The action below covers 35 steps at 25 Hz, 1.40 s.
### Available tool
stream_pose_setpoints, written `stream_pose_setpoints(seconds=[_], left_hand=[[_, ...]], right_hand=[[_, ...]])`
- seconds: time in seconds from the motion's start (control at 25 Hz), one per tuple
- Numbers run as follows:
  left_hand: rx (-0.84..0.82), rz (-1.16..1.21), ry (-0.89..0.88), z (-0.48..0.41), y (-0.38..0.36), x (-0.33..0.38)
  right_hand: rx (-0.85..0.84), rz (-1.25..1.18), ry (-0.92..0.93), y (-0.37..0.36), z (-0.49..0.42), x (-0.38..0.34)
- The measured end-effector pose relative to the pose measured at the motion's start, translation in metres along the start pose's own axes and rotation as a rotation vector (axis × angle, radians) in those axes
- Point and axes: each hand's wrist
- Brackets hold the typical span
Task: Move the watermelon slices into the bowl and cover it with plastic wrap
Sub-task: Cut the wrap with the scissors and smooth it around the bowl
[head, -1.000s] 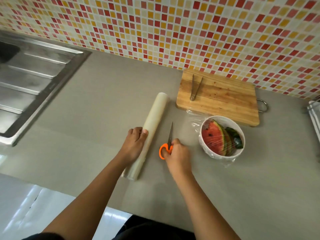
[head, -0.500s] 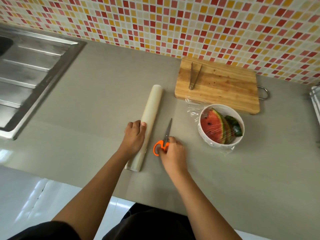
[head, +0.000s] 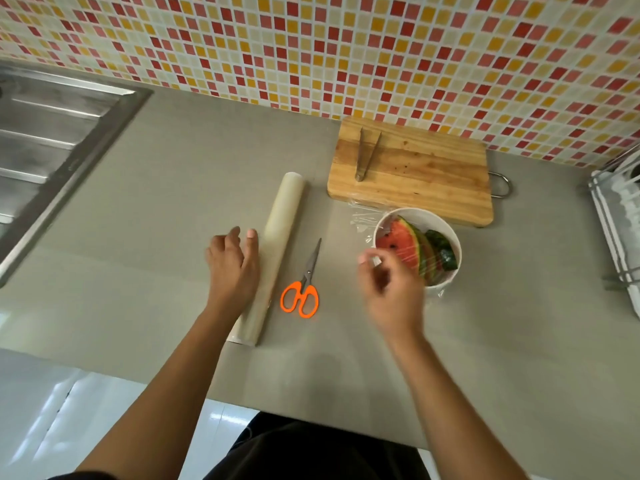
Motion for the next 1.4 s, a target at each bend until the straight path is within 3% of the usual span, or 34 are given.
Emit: stream_pose_setpoints(seconds=[0.08, 0.12, 0.2, 0.28, 0.36, 0.52, 0.68, 0.8, 0.88, 0.96, 1.08, 1.28, 1.4], left_hand=[[0.136, 0.02, -0.234, 0.003, -0.002, 0.024], [0.119, 0.077, -0.294, 0.004, -0.01, 0.037], [-0.106, 0.348, -0.12, 0.013, -0.044, 0.066], [-0.329, 0.638, 0.237, 0.031, -0.082, 0.089], [-0.33, 0.806, 0.438, 0.046, -0.114, 0.103], [-0.208, 0.815, 0.483, 0.028, -0.12, 0.113], [-0.339, 0.788, 0.406, -0.005, -0.121, 0.107], [-0.484, 0.705, 0.304, -0.013, -0.122, 0.107], [-0.487, 0.604, 0.209, -0.009, -0.124, 0.104], [-0.402, 0.553, 0.158, -0.006, -0.129, 0.106], [-0.275, 0.561, 0.229, -0.01, -0.14, 0.109], [-0.08, 0.617, 0.271, -0.011, -0.137, 0.099], [-0.369, 0.505, 0.187, -0.011, -0.131, 0.096]], right_hand=[[0.23, -0.066, -0.004, 0.038, -0.053, 0.012], [0.27, -0.079, -0.085, 0.054, -0.077, 0.017], [0.14, -0.032, -0.339, 0.071, -0.116, 0.035], [-0.187, 0.001, -0.505, 0.072, -0.132, 0.058], [-0.414, -0.092, -0.585, 0.069, -0.126, 0.075], [-0.409, -0.211, -0.727, 0.082, -0.086, 0.096], [-0.401, -0.454, -0.973, 0.088, -0.048, 0.117], [-0.323, -0.114, -0.829, 0.094, -0.069, 0.119], [-0.287, -0.055, -0.707, 0.097, -0.093, 0.105], [-0.334, -0.047, -0.629, 0.091, -0.114, 0.093], [-0.478, -0.064, -0.627, 0.078, -0.132, 0.097], [-0.296, -0.204, -0.669, 0.068, -0.13, 0.113], [-0.564, -0.338, -0.706, 0.071, -0.134, 0.112]])
Point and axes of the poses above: each hand's wrist, its own z-axis away from the middle knuckle, its own y-axis out of the back of the hand, x = y × z, and after that the axes turned 15 degrees about -y, right-handed
